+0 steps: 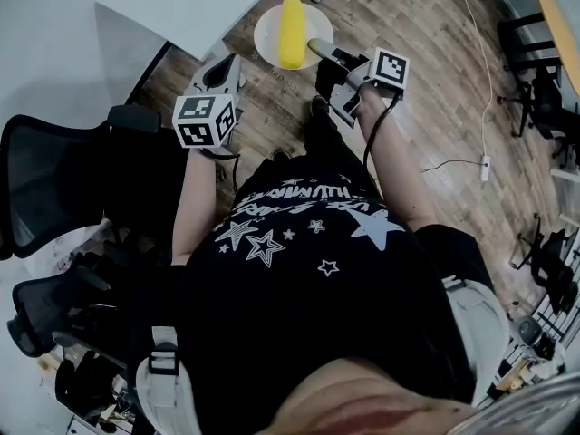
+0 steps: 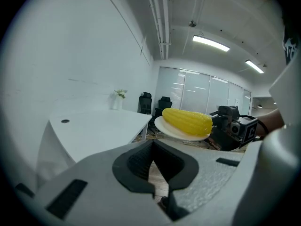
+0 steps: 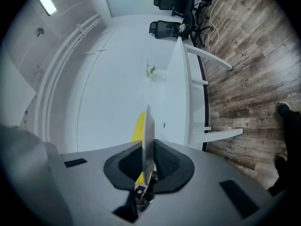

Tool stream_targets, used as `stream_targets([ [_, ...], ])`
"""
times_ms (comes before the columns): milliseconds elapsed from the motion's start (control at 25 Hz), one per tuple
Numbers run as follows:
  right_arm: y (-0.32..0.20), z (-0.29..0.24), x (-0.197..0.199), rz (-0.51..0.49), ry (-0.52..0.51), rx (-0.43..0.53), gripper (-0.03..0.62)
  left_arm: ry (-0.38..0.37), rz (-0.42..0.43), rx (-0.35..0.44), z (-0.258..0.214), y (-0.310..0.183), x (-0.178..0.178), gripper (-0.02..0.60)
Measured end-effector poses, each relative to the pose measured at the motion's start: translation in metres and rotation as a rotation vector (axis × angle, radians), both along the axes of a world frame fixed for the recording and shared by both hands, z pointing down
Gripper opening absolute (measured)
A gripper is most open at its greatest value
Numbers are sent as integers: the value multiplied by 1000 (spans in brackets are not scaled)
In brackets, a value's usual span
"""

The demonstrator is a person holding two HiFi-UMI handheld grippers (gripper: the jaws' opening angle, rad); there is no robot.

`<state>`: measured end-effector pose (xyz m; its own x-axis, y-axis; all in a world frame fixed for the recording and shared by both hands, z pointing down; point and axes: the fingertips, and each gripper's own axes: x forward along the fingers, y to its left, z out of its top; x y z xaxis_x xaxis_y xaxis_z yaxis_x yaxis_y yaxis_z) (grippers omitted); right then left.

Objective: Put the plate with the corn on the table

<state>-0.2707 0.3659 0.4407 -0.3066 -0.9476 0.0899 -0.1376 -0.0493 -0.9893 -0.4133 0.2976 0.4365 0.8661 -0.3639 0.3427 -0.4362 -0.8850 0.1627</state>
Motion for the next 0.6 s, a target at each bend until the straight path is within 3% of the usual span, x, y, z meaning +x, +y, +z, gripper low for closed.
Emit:
stream_targets([
  [320,-18,7,24,-25,-3,25,31,-17,-41,-5,11,-17,15,5],
  [600,-79,10,103,-81,-13,33,31,-51,-93,-17,16,-73,95,5],
])
